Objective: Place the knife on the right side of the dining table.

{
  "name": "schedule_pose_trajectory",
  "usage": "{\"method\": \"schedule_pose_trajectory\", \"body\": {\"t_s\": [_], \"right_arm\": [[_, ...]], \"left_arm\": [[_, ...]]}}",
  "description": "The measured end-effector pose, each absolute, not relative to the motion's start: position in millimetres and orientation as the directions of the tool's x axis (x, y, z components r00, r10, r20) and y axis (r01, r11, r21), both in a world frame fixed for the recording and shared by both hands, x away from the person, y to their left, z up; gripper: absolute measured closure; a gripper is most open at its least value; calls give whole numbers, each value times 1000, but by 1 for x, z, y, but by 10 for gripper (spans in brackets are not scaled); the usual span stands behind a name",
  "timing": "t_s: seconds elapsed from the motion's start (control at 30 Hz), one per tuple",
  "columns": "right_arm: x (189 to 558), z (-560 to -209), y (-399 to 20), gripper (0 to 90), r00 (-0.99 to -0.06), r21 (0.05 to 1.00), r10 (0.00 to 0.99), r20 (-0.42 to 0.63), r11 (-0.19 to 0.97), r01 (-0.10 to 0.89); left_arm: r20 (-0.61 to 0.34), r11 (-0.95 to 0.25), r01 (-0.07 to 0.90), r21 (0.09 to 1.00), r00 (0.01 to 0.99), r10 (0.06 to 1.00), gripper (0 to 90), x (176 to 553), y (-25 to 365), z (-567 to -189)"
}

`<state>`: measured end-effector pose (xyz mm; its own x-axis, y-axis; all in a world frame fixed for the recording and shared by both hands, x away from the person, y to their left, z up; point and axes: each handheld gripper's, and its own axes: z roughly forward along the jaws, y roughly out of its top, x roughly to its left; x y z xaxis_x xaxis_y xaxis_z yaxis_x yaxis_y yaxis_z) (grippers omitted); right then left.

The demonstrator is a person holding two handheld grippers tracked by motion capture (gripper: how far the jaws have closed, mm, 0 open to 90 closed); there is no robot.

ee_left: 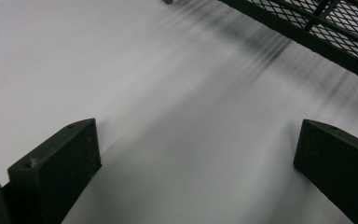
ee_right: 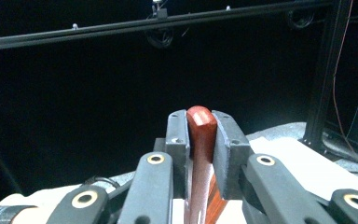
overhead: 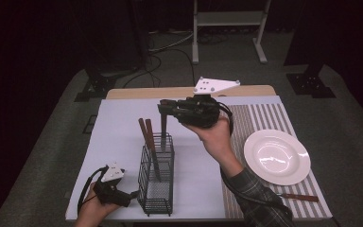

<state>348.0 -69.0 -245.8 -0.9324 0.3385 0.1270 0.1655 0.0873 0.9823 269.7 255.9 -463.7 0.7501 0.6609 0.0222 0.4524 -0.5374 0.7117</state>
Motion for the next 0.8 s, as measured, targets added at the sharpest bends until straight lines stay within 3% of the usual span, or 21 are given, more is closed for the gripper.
{"method": "schedule_pose_trajectory", "body": {"t_s": [0.37, 0.8], "right_arm": [[346, -225, -86, 775, -928, 988, 351, 125, 41, 149], [347, -213, -120, 775, -894, 992, 438, 97, 30, 122]], "left_arm": [[23, -537, 452, 712, 750, 661, 0, 270, 256, -464], [23, -538, 452, 712, 750, 661, 0, 270, 256, -464]]}}
